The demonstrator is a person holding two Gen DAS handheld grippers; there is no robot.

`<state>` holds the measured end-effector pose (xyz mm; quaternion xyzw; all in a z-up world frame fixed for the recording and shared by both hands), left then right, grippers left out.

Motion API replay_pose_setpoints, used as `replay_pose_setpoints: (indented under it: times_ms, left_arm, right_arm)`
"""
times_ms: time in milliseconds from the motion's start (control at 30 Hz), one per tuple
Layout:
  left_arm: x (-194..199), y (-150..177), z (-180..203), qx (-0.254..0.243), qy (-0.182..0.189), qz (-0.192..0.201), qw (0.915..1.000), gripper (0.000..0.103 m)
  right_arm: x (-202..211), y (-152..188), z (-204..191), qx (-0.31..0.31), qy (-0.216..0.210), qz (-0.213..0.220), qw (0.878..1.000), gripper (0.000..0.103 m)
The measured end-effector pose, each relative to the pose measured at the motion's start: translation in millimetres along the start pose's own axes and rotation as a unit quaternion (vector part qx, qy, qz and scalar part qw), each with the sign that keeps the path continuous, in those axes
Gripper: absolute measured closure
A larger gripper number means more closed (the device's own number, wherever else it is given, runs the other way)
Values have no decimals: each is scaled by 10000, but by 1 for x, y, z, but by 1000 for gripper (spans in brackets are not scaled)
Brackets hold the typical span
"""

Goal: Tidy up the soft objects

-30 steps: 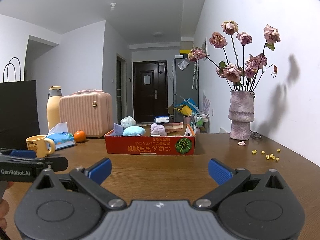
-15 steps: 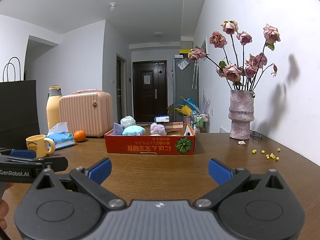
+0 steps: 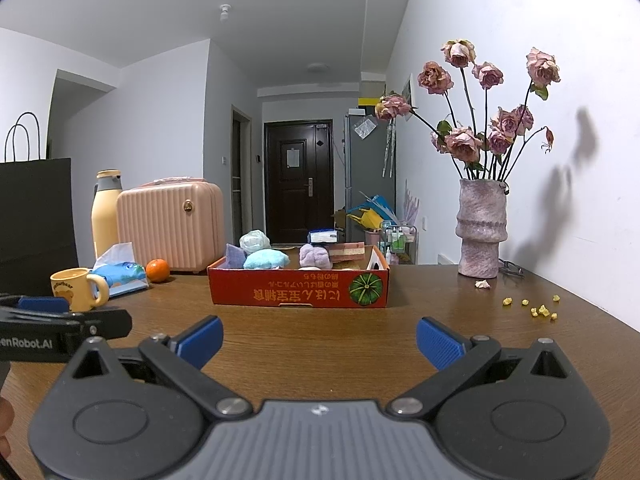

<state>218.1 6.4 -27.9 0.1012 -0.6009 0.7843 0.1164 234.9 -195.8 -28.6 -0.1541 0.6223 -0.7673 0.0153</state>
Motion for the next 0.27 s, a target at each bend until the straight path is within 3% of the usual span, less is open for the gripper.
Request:
replay_pose_setpoints:
  times_ms: [267]
  left_arm:
    - [-1,0,0,-26,-13,13,10000,0]
  right_arm:
    - [-1,2,0,-5,1,-13,10000,0]
Point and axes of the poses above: each gripper's, at about its wrist camera, not at the fingertips, and x roughly against the way its jaws point, z to its right, y to its underside, the point moved 9 cm from there along -x, roughly the way its jaws point, and after that the axes turned 12 degrees about x, right-handed, at the moved point
